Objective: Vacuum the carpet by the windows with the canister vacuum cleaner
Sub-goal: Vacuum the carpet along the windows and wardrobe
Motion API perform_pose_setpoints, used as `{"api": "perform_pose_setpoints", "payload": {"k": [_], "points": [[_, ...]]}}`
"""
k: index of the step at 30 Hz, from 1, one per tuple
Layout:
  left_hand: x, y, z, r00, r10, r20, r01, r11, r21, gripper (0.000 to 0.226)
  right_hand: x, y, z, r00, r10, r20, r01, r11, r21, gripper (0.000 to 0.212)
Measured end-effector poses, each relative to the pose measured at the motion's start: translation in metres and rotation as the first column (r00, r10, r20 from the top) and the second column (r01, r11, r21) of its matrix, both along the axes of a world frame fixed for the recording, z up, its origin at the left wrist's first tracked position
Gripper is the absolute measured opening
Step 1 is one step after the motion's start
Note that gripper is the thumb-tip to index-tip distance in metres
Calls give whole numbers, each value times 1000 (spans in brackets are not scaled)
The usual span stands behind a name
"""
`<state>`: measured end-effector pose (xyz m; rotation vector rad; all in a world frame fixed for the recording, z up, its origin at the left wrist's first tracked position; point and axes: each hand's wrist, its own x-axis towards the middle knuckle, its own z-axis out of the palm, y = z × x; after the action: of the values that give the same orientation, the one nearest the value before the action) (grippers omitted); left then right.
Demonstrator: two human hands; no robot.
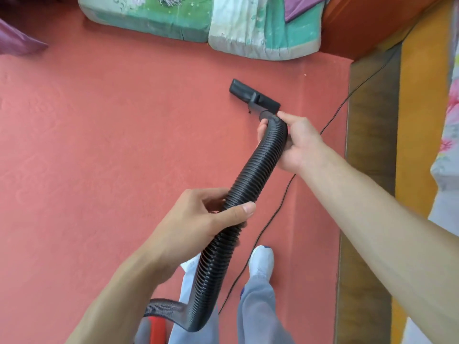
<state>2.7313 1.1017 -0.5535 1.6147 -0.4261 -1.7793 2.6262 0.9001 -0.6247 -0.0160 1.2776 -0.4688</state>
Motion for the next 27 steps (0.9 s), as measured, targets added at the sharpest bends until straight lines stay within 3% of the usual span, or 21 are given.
{"api": "perform_pose_setpoints", "payload": {"k": [4,11,14,19,27], "points": [[-8,-11,33,989,-142,-30,141,988,-60,31,-36,-8,51,999,35,27,-36,999,21,39],[-57,-33,56,993,-85,-80,78,993,-87,29,-88,-33,83,993,102,-61,-104,994,-45,26],[-85,-46,49,996,-42,-75,37,997,-67,28,-106,-50,74,969,188,-159,-199,979,-50,13],[-136,-69,19,999,24,-27,-24,1000,19,29,-135,-71,30,909,284,-304,-282,958,51,19],[-168,-95,0,999,-35,-18,36,995,89,32,-168,-86,-8,899,319,-301,-300,948,109,20]]}}
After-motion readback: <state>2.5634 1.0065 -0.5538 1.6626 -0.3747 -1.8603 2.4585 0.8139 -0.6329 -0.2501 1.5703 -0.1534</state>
